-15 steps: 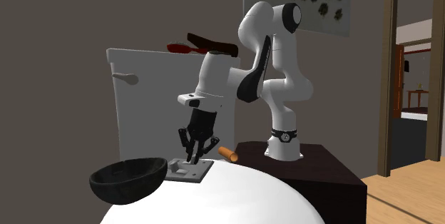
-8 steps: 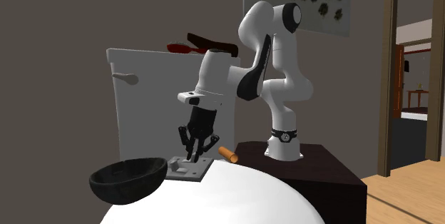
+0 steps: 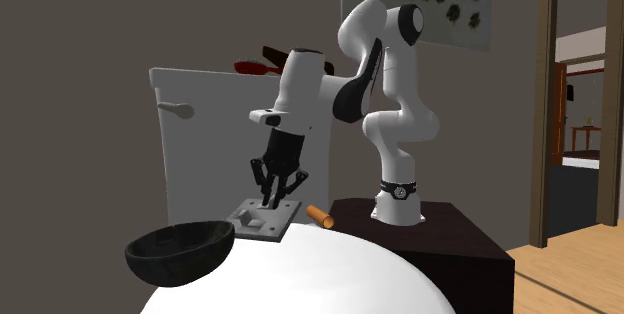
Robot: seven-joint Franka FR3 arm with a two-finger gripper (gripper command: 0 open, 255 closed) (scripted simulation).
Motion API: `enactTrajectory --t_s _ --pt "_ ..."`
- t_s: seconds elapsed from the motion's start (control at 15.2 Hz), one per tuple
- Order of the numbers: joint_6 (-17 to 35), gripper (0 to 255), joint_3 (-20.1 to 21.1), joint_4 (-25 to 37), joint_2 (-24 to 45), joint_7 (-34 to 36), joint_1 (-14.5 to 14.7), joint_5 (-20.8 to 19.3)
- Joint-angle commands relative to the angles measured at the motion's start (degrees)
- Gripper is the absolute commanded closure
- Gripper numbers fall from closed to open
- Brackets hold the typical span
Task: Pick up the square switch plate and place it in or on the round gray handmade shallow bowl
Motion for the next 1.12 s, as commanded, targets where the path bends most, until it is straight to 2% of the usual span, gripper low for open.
enactTrajectory --t_s 0.0,1.06 --pt "-1.5 255 0.05 0.62 -0.92 -0.4 0.06 0.19" --pt "-14.36 255 0.94 5.69 -8.94 -2.69 0.64 0.93"
